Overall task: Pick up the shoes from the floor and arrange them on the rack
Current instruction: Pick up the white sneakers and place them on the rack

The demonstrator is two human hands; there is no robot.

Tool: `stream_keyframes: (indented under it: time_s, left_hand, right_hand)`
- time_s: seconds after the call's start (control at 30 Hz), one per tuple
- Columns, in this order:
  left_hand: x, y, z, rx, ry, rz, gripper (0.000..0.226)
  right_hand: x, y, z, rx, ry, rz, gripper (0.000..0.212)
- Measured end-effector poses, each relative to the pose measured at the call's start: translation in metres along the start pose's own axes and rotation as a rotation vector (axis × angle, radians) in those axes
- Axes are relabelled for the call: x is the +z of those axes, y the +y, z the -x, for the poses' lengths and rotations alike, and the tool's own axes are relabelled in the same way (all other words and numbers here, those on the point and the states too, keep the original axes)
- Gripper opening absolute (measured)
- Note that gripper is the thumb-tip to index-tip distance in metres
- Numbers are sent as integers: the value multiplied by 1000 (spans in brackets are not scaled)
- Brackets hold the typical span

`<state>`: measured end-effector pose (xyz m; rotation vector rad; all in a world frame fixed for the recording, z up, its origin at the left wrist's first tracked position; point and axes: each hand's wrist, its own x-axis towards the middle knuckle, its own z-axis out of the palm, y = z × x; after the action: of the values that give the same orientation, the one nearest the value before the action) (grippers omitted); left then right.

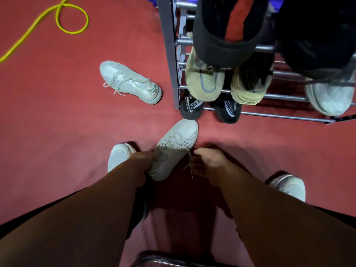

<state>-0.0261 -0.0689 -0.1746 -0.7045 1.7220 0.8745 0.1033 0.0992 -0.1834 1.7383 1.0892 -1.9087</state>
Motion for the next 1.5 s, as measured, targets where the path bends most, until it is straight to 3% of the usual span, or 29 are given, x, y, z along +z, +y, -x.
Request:
stream_keyframes:
  time_s: [0.1, 0.27, 0.47, 0.63, 0.93, 1.03, 1.1, 1.17, 1.27, 1.3, 1.33, 1.4, 1.5]
  left_hand:
    - [1, -12, 3, -114, -94, -81, 13]
    - [-2, -29, -6, -82, -116, -11, 31]
    - [2, -19, -17, -139, -106, 267, 28]
    - [3, 3, -14, -143, -130, 381, 12]
    - [-5, 9, 10, 77, 40, -127, 25]
    - [-21, 15, 23, 158, 22, -152, 37]
    - [-37, 21, 29, 150, -87, -223, 52]
    - [-53, 32, 40, 109, -194, -372, 39]
    - [-72, 49, 48, 12, -287, -437, 32]
    - [-75, 52, 48, -2, -314, -430, 32]
    - [-77, 54, 50, -5, -343, -426, 32]
    - [-72, 58, 49, 30, -393, -386, 27]
    - [-54, 69, 33, 177, -273, -10, 17]
  right_hand:
    - [5, 1, -3, -6, -2, -1, 15]
    - [1, 5, -5, 16, -1, -11, 14]
    - [-5, 4, -7, 42, 16, -17, 13]
    - [-8, 1, -8, 48, 22, -14, 11]
    - [-13, -8, 13, -4, 32, 86, 8]
    - [-11, -12, 24, -52, 13, 152, 9]
    - [-13, -14, 35, -57, 35, 198, 11]
    - [-21, -8, 27, -76, 114, 286, 29]
    - [-52, 36, -57, -34, 197, 328, 102]
    - [-53, 42, -60, 4, 179, 286, 114]
    - [-52, 40, -47, 21, 101, 184, 103]
    - [-30, 18, 17, 120, -10, 49, 55]
    - [-21, 9, 29, 94, -98, -88, 36]
